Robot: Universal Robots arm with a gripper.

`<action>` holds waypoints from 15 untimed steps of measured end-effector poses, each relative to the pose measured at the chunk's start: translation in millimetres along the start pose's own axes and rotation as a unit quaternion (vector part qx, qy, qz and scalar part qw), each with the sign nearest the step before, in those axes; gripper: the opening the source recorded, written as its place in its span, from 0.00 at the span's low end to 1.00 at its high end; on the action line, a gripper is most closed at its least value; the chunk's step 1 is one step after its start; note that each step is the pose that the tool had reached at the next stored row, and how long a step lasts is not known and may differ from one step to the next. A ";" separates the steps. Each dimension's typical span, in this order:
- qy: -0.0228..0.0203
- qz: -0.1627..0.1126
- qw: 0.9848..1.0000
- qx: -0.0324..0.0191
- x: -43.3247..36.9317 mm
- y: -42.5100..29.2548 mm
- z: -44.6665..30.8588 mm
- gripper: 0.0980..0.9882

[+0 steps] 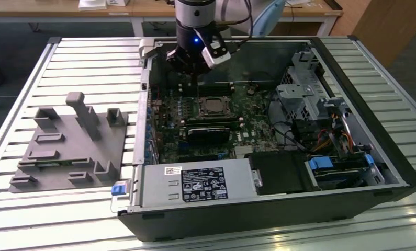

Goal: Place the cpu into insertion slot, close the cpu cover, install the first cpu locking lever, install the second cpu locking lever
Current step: 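Install the first cpu locking lever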

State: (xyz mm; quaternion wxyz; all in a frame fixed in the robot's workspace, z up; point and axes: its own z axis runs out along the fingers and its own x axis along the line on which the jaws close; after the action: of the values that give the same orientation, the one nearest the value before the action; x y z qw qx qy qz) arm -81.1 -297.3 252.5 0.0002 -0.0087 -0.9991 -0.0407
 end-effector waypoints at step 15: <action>0.000 0.000 1.000 -0.014 -27.8 0.6 5.3 0.01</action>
State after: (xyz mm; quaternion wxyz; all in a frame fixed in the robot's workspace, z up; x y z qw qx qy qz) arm -53.4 -296.7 247.3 0.0005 -0.0085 -0.9984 -0.0551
